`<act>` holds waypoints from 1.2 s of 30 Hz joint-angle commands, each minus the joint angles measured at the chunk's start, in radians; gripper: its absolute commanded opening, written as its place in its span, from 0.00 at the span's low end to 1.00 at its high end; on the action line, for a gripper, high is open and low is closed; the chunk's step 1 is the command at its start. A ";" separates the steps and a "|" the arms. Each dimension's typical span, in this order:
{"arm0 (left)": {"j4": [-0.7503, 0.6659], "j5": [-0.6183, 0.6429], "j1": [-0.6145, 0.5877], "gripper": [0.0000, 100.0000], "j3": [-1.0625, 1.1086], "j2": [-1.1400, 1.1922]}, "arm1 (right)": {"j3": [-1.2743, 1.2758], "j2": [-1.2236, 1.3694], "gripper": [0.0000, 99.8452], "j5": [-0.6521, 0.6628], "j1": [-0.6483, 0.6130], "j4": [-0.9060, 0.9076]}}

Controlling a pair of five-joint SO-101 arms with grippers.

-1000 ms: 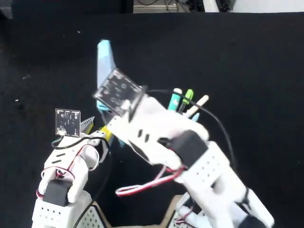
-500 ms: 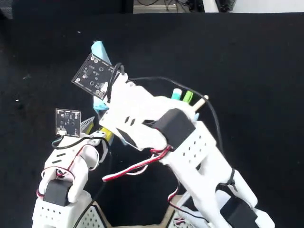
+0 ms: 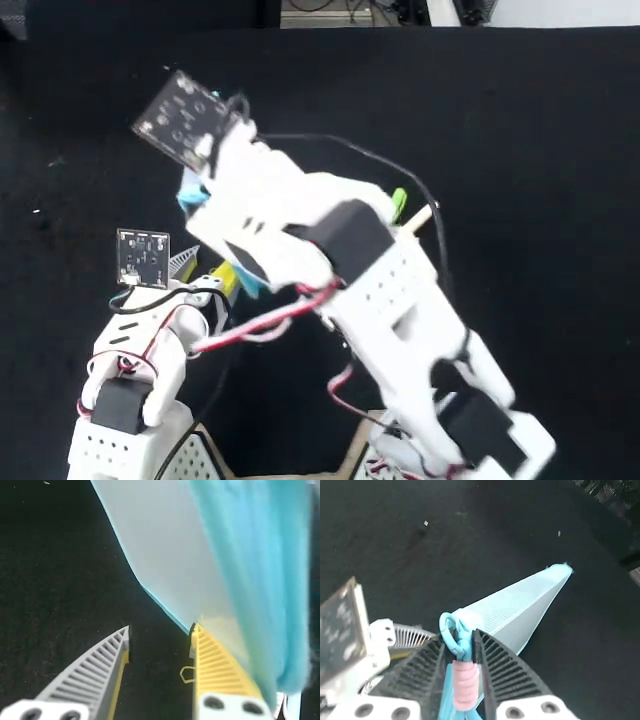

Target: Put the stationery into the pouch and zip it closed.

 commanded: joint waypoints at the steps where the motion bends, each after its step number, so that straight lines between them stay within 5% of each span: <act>1: 0.005 0.006 0.016 0.22 -0.030 -0.008 | -0.197 0.073 0.01 -0.012 -0.011 0.055; 19: 0.031 0.005 0.085 0.22 -0.036 -0.008 | -0.478 0.292 0.01 -0.009 -0.011 0.147; 36: 0.025 0.006 0.031 0.22 -0.038 -0.008 | -0.378 0.289 0.01 0.008 0.044 0.377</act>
